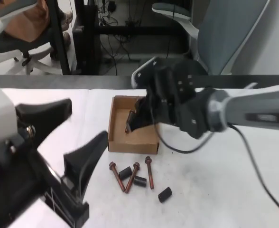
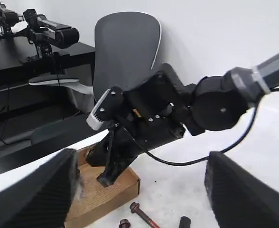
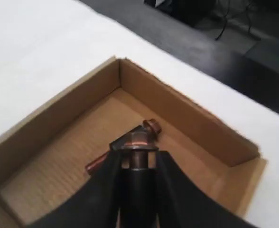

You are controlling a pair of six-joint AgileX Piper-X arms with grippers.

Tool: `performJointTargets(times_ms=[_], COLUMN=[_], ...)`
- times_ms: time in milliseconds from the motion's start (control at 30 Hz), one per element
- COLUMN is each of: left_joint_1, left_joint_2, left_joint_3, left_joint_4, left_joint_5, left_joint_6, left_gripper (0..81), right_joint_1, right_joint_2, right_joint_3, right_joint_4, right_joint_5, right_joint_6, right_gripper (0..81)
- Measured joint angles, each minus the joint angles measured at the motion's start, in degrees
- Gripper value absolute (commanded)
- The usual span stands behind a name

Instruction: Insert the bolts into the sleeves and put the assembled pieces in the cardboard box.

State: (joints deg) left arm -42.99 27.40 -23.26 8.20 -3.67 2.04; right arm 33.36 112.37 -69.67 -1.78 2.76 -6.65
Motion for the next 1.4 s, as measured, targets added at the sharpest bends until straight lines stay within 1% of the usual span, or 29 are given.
performJointTargets(times_ms=[100, 133, 167, 300, 400, 500, 600, 700, 767, 933, 1100, 1200, 1400], left_joint_1=[0.0, 0.0, 0.12, 1.02, 2.52, 4.62, 6.39, 6.98, 6.95, 6.95, 6.95, 6.95, 6.95], left_joint_2=[0.0, 0.14, 0.46, 4.16, 9.96, 18.06, 28.5, 37.49, 40.63, 42.61, 42.61, 42.61, 42.61], left_joint_3=[1.79, 2.5, 3.2, 5.58, 6.36, 6.44, 6.44, 6.44, 6.44, 6.44, 6.44, 6.44, 6.44], left_joint_4=[0.0, 0.0, 0.0, -1.62, -3.96, -9.16, -16.19, -23.52, -26.33, -27.92, -30.12, -30.6, -30.25], left_joint_5=[0.0, 0.0, 0.0, 0.0, 0.17, 1.23, 3.67, 5.03, 5.06, 4.78, 0.39, 0.39, 2.34], left_joint_6=[-0.29, -0.29, -0.29, -2.35, -3.69, -5.02, -6.12, -6.68, -6.73, -6.73, -6.73, -6.73, -6.73], left_gripper=[70.0, 70.0, 70.0, 70.0, 70.0, 70.0, 70.0, 70.0, 70.0, 70.0, 70.0, 70.0, 70.0], right_joint_1=[-0.07, -0.07, -0.07, -0.07, -0.07, -0.07, -0.07, 0.35, 0.83, 1.34, 1.34, 1.56, 2.5], right_joint_2=[3.09, 3.4, 3.39, 1.89, -0.82, -4.41, -7.01, -7.5, -7.5, -7.5, -7.5, -7.5, -7.5], right_joint_3=[-3.57, -4.08, -4.36, -5.01, -5.07, -5.07, -5.22, -4.21, -3.14, 0.15, 3.47, 4.5, 5.31], right_joint_4=[3.27, 3.71, 3.86, 6.16, 13.24, 24.28, 35.99, 40.98, 42.81, 46.96, 50.44, 50.46, 45.84], right_joint_5=[-2.46, -2.76, -2.76, -2.76, -1.14, 3.07, 4.48, 4.16, 4.16, 3.84, 0.82, -2.35, -3.23], right_joint_6=[0.63, 1.16, 1.87, 5.59, 9.43, 16.01, 24.11, 30.54, 34.56, 41.78, 49.27, 55.01, 65.52], right_gripper=[43.0, 50.0, 52.8, 52.8, 52.8, 52.8, 52.8, 52.8, 52.8, 52.8, 52.8, 52.8, 52.8])
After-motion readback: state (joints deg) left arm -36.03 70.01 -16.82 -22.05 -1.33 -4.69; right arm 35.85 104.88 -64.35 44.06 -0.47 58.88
